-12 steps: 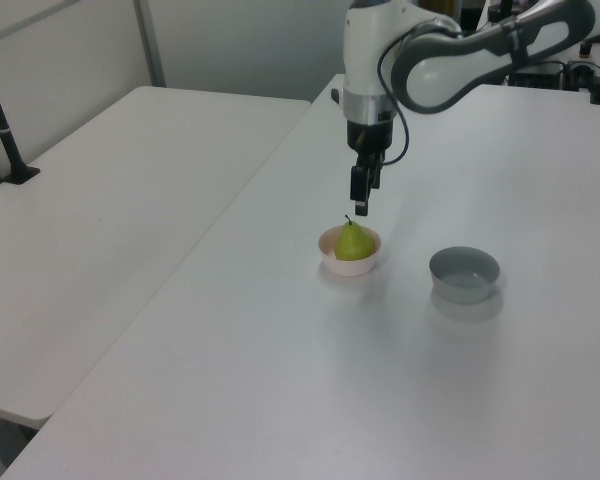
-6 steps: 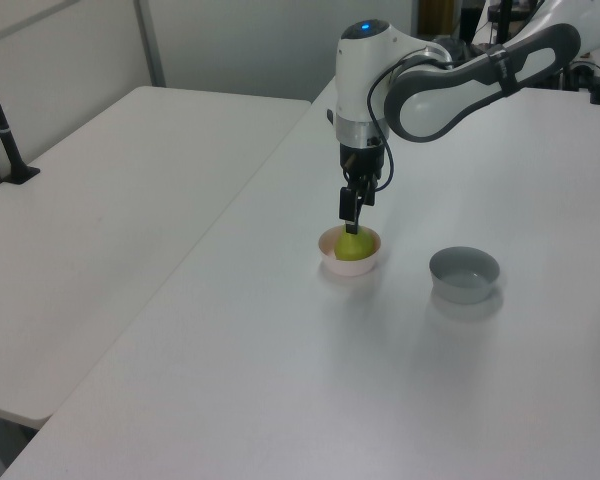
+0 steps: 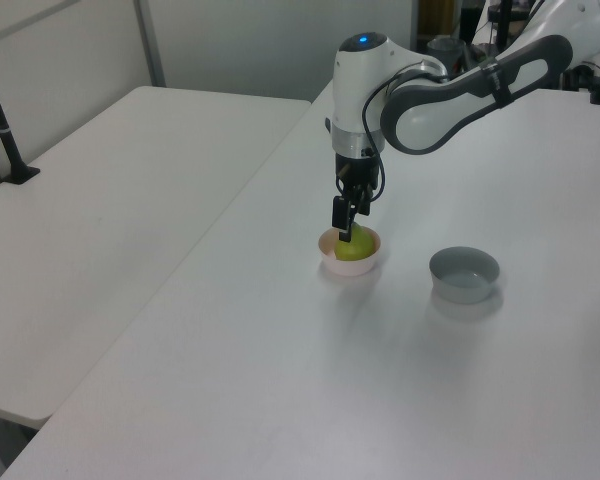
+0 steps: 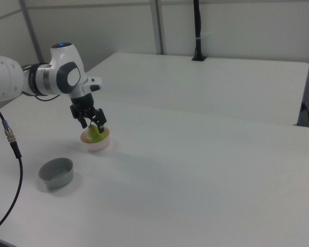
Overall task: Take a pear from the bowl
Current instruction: 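Close the gripper around the green pear inside the pink bowl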
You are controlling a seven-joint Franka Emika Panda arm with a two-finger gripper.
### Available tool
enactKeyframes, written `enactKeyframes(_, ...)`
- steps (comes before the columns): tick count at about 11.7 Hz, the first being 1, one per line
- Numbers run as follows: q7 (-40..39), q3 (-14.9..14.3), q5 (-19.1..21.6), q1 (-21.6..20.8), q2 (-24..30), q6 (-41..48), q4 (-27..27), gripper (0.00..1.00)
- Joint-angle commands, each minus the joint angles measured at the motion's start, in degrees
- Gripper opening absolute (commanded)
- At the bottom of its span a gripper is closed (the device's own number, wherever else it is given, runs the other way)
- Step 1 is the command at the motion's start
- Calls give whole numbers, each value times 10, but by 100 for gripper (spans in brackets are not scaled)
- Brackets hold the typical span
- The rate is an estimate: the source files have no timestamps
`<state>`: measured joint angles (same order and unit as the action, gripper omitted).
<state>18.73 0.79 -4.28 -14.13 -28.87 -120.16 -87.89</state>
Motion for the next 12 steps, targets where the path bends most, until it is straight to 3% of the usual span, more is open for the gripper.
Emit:
enactKeyframes(1, 19, -4, -11, -7, -6, -18, -7, 92)
enactKeyframes(12, 22, -4, -29, -13, -26, -35, -7, 92)
